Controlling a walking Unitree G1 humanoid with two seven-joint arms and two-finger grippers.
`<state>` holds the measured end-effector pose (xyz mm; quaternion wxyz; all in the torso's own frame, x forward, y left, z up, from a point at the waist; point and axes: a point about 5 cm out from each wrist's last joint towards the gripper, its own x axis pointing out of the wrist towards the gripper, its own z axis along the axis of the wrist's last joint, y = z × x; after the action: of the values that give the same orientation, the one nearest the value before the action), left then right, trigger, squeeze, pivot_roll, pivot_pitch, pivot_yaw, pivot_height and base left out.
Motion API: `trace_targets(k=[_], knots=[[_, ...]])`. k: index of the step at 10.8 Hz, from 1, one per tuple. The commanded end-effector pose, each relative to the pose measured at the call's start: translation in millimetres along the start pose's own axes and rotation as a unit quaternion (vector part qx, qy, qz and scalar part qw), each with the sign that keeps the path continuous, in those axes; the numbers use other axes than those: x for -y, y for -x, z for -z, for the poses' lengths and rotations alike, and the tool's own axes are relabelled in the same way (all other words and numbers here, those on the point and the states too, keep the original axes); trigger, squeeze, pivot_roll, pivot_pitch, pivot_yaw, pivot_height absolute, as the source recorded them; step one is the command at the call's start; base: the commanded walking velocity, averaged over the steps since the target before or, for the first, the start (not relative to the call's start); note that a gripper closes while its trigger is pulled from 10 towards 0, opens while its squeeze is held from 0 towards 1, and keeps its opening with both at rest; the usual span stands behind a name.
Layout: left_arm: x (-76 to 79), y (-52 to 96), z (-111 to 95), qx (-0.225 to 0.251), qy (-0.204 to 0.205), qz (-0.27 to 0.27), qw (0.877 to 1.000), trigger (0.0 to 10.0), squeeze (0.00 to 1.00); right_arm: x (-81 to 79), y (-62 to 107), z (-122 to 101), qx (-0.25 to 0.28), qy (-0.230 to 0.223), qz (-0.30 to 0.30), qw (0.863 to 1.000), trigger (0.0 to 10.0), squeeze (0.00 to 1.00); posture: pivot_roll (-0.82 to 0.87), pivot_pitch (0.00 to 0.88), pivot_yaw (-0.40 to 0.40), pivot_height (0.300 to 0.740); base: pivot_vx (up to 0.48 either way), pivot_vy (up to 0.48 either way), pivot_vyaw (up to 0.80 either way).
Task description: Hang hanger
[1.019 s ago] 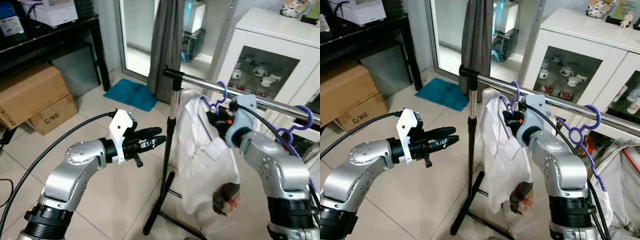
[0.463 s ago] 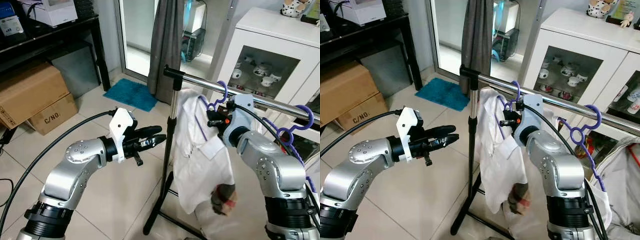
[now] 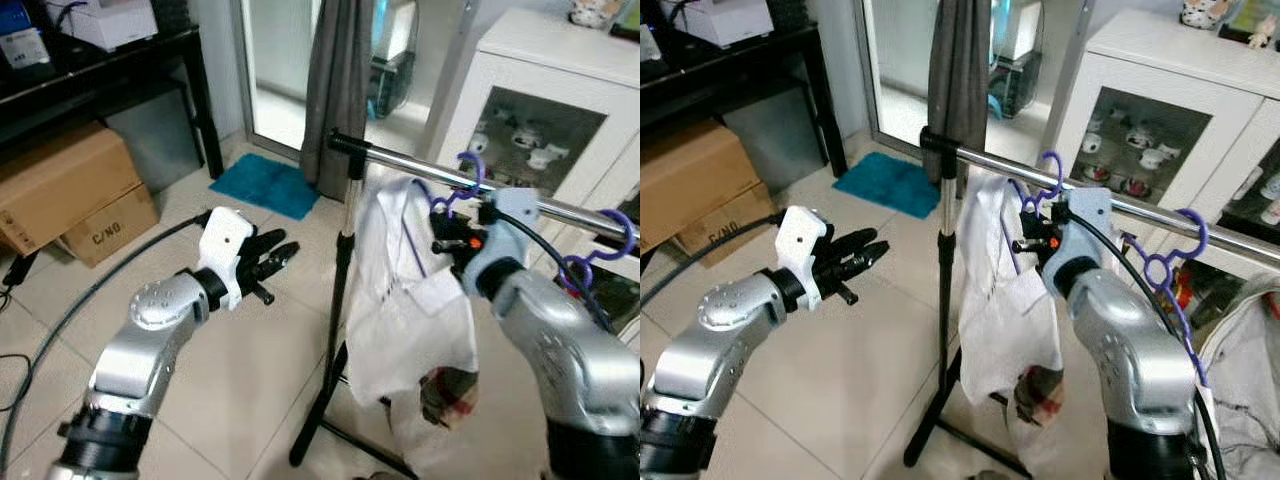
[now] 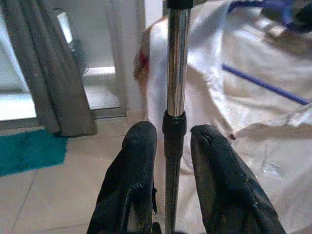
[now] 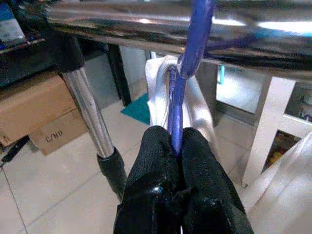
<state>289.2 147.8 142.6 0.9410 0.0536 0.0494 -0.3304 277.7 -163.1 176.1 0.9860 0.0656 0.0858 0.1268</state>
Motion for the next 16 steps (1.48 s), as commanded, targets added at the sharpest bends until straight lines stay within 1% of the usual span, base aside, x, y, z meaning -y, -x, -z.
trace_targets(k=[1,2,3,4,5,7,10,12,14,16], knots=[[-0.8,1.9,-3,0.007,-0.007,-0.015,1.000,10.0,0.00,-3.8,4.8,-4,0.008,0.003,-0.010,1.000,0.0,0.00,-0.15,0.000,-0.010,0.740,0.000,0.000,0.00],[2.0,2.5,2,0.004,-0.012,-0.028,1.000,10.0,0.00,-8.3,12.4,10,-0.014,0.014,-0.012,1.000,0.0,0.00,-0.16,0.000,-0.012,0.740,0.000,0.000,0.00],[6.0,0.7,9,-0.004,-0.013,-0.027,1.000,10.0,0.00,-10.2,12.8,22,-0.029,0.035,-0.008,0.999,0.0,0.00,-0.16,0.000,-0.008,0.740,0.000,0.000,0.00],[6.9,0.6,11,-0.003,-0.003,-0.036,0.999,10.0,0.00,-9.1,11.1,28,-0.030,0.026,0.001,0.999,0.0,0.00,-0.16,0.000,-0.012,0.740,0.000,0.000,0.00],[6.9,1.9,11,-0.001,0.007,-0.048,0.999,10.0,0.00,-8.6,9.8,35,-0.032,0.027,0.007,0.999,0.0,0.00,-0.16,0.000,-0.019,0.740,0.000,0.000,0.00],[6.4,3.4,11,0.004,0.017,-0.056,0.998,10.0,0.00,-12.8,5.7,44,-0.034,0.032,0.006,0.999,0.0,0.00,-0.15,0.000,-0.017,0.740,0.000,0.000,0.00],[6.4,2.9,10,0.006,0.022,-0.052,0.998,10.0,0.00,-13.8,4.3,45,-0.026,0.034,0.007,0.999,0.0,0.00,-0.15,0.000,-0.014,0.740,0.000,0.000,0.00],[5.5,1.7,12,0.004,0.022,-0.049,0.999,10.0,0.00,-11.3,4.1,45,-0.025,0.038,0.010,0.999,0.0,0.00,-0.16,0.000,-0.010,0.740,-0.264,0.000,0.00],[6.9,3.9,11,0.003,0.022,-0.048,0.999,10.0,0.00,-12.9,3.9,45,-0.025,0.039,0.001,0.999,0.0,0.00,-0.15,0.000,-0.021,0.740,-0.276,0.000,0.00],[4.7,5.5,13,0.001,0.021,-0.054,0.998,10.0,0.00,-12.2,1.1,46,-0.026,0.042,-0.001,0.999,0.0,0.00,-0.14,0.000,-0.029,0.740,-0.266,0.000,0.00]])
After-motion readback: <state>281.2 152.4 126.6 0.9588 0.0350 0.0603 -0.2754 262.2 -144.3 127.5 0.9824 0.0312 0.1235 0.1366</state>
